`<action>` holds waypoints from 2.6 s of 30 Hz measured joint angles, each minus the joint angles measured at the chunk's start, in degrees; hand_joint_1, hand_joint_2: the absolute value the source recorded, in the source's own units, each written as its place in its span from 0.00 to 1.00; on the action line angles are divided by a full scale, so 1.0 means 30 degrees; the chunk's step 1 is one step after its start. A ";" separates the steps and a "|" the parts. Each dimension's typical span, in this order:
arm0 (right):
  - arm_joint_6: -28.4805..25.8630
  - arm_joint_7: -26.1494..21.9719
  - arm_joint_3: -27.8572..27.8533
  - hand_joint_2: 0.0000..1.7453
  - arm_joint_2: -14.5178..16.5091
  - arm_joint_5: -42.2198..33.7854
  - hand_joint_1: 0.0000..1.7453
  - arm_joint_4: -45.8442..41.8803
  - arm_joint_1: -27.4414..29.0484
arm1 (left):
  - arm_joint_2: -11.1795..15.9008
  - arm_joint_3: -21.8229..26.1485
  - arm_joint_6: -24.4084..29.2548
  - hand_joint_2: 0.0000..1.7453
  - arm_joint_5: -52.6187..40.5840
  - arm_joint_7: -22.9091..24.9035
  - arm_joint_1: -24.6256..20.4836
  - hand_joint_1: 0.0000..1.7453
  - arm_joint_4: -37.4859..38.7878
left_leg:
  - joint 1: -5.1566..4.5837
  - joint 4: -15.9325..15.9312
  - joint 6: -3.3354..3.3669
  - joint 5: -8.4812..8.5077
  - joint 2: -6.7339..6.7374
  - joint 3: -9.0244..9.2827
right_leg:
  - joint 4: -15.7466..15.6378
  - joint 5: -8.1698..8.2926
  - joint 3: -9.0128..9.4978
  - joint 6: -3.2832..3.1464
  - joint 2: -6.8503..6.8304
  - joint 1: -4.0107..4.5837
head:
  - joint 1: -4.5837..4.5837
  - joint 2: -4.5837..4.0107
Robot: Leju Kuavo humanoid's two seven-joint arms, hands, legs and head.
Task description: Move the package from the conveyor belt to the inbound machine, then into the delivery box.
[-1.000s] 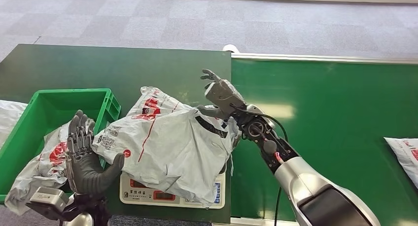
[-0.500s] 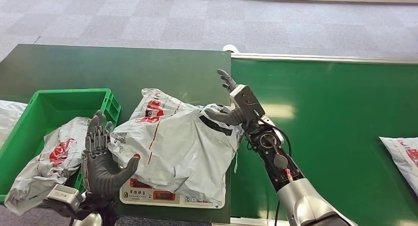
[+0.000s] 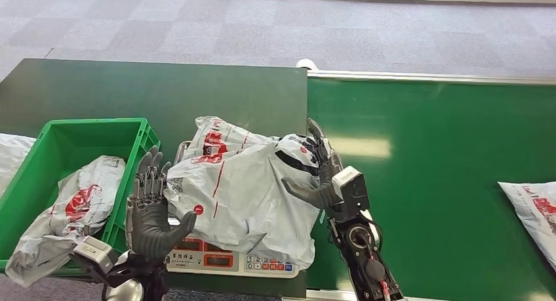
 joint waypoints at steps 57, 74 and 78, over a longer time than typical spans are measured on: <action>-0.0295 -0.1316 -0.4306 1.00 0.0481 0.0949 0.00 -0.7330 0.6639 | 0.1193 -0.2854 0.8325 1.00 -0.8717 -0.0526 -0.0204 0.00 -0.2956 | -0.0001 -0.0004 -0.0003 -0.0007 0.0003 0.0004 | -0.0007 -0.0004 0.0000 -0.0003 -0.0004 -0.0001 | -0.0005 0.0000; 0.0885 -0.1306 -0.5351 1.00 0.0831 0.1634 0.00 -0.8141 0.6881 | 0.1231 -0.3825 0.2666 1.00 -1.5945 0.5703 -0.1257 0.00 0.1853 | -0.0001 -0.0004 -0.0005 -0.0008 0.0013 0.0004 | -0.0007 -0.0004 -0.0006 -0.0004 0.0002 -0.0001 | -0.0002 0.0000; 0.0965 -0.1289 -0.5449 1.00 0.0900 0.1721 0.00 -0.8334 0.6989 | 0.1186 -0.3643 0.2576 1.00 -1.5957 0.6075 -0.1450 0.00 0.2452 | -0.0002 -0.0004 -0.0004 -0.0007 0.0012 0.0005 | -0.0007 -0.0003 -0.0002 -0.0004 0.0002 -0.0002 | -0.0004 0.0000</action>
